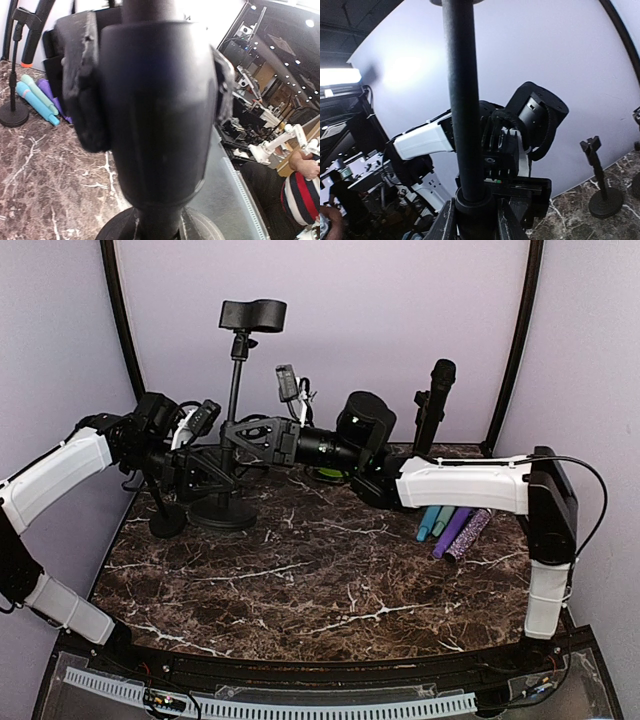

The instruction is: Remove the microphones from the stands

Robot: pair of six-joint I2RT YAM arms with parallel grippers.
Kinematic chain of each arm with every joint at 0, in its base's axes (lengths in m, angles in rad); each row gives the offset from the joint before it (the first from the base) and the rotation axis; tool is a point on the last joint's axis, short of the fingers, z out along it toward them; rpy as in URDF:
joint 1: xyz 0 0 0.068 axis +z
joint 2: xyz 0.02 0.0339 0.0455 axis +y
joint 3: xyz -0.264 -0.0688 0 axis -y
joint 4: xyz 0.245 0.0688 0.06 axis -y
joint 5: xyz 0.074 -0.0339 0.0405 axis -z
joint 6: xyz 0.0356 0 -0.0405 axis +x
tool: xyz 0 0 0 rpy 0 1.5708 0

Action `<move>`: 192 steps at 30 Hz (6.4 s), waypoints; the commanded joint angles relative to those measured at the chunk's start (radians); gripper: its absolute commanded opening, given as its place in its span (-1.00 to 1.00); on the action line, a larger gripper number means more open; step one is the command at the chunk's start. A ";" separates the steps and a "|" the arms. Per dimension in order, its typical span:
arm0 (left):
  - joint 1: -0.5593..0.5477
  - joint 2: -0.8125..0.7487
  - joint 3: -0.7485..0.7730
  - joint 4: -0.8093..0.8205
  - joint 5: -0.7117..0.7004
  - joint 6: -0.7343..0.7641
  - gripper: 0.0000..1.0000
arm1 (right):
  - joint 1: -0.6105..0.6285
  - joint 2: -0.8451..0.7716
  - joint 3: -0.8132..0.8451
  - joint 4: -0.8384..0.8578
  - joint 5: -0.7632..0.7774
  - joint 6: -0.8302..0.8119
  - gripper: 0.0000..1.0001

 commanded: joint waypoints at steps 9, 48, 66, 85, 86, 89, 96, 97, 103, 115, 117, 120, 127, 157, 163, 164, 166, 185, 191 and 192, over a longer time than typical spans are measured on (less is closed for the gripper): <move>0.022 -0.015 0.019 0.068 -0.191 -0.025 -1.00 | -0.004 -0.128 -0.040 -0.233 0.280 -0.112 0.31; 0.022 -0.036 0.010 0.152 -0.347 -0.048 -1.00 | 0.097 0.001 0.259 -0.572 0.514 -0.227 -1.00; 0.023 -0.025 0.058 0.028 -0.068 -0.017 -1.00 | 0.023 -0.091 -0.012 0.124 -0.021 0.041 -0.44; 0.025 -0.025 0.055 0.073 -0.125 -0.033 -1.00 | 0.118 -0.149 -0.035 -0.252 0.483 -0.293 0.43; 0.025 -0.027 0.056 0.071 -0.124 -0.030 -1.00 | 0.123 -0.135 -0.013 -0.279 0.497 -0.306 0.41; 0.024 -0.028 0.052 0.064 -0.129 -0.023 -1.00 | 0.139 -0.102 0.041 -0.339 0.538 -0.338 0.33; 0.025 -0.028 0.054 0.054 -0.132 -0.009 -1.00 | 0.155 -0.054 0.123 -0.408 0.583 -0.379 -0.20; 0.026 -0.028 0.057 0.051 -0.131 -0.006 -1.00 | 0.155 -0.048 0.131 -0.415 0.587 -0.381 -0.27; 0.024 -0.030 0.062 0.032 -0.134 0.017 -1.00 | 0.156 -0.005 0.189 -0.510 0.642 -0.392 -0.22; 0.025 -0.030 0.048 0.037 -0.171 0.022 -0.75 | 0.156 -0.051 0.115 -0.434 0.702 -0.404 -1.00; 0.026 -0.030 0.041 0.042 -0.198 0.017 -0.25 | 0.155 -0.059 0.099 -0.428 0.720 -0.412 -1.00; 0.025 -0.032 0.028 0.051 -0.258 0.003 0.38 | 0.153 -0.072 0.070 -0.418 0.753 -0.431 -1.00; 0.033 -0.049 0.033 -0.015 -0.365 0.025 0.96 | 0.134 -0.099 -0.042 -0.364 0.833 -0.467 -1.00; 0.152 -0.105 -0.019 -0.028 -0.443 0.007 0.98 | 0.041 0.368 0.130 -0.112 1.129 -0.675 -1.00; 0.152 -0.098 -0.012 -0.042 -0.444 0.025 0.98 | -0.027 0.456 0.248 -0.133 1.139 -0.632 -1.00; 0.152 -0.096 -0.011 -0.042 -0.444 0.027 0.98 | -0.037 0.469 0.264 -0.129 1.137 -0.624 -1.00; 0.152 -0.094 -0.008 -0.043 -0.448 0.031 0.98 | -0.054 0.499 0.301 -0.127 1.134 -0.617 -1.00; 0.152 -0.089 0.006 -0.070 -0.436 0.057 0.98 | -0.092 0.599 0.402 -0.239 1.089 -0.558 0.14; 0.153 -0.100 0.009 -0.065 -0.424 0.044 0.98 | -0.090 0.471 0.255 -0.227 1.072 -0.490 0.72; 0.153 -0.102 0.010 -0.062 -0.423 0.042 0.98 | -0.089 0.441 0.227 -0.230 1.076 -0.469 0.79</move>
